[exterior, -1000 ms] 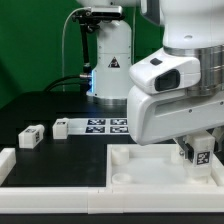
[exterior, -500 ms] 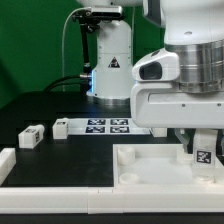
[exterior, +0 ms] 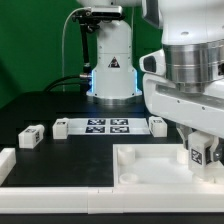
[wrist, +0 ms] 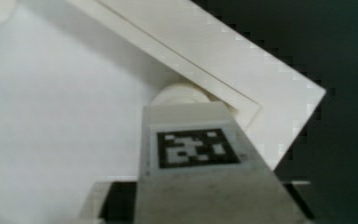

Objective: Assemble one leg

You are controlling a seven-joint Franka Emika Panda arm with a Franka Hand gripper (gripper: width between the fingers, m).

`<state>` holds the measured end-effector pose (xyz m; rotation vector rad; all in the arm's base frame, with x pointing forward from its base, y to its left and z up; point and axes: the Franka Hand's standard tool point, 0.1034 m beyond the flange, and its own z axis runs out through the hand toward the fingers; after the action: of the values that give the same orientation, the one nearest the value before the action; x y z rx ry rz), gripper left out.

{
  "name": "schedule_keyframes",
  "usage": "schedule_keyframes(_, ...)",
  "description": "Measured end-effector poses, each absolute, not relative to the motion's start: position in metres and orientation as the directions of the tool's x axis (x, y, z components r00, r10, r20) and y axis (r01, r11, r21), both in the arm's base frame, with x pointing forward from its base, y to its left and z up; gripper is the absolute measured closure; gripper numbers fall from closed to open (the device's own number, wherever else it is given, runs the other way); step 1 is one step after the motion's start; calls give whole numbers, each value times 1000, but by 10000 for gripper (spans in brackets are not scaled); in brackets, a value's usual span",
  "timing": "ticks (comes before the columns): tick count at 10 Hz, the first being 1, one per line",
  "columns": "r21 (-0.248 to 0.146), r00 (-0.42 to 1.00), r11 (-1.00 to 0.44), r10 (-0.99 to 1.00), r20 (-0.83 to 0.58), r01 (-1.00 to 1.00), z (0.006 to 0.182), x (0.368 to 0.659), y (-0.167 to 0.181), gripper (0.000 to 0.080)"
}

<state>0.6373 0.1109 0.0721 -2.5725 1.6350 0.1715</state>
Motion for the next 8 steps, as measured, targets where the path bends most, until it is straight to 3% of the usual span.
schedule_keyframes(1,-6,366,-368,-920,-140,-930,72,637,111,508)
schedule_keyframes(3,31,115,-119,-986,-122,-992,73,635,116,508)
schedule_keyframes(4,29,126,-130,-985,-121,-991,73,635,117,508)
schedule_keyframes(5,26,152,-157,-981,-122,-987,72,635,117,439)
schedule_keyframes(6,23,179,-184,-976,-123,-983,72,634,118,233)
schedule_keyframes(7,22,192,-196,-974,-124,-980,72,634,120,233)
schedule_keyframes(8,7,311,-315,-942,-125,-949,72,634,120,173)
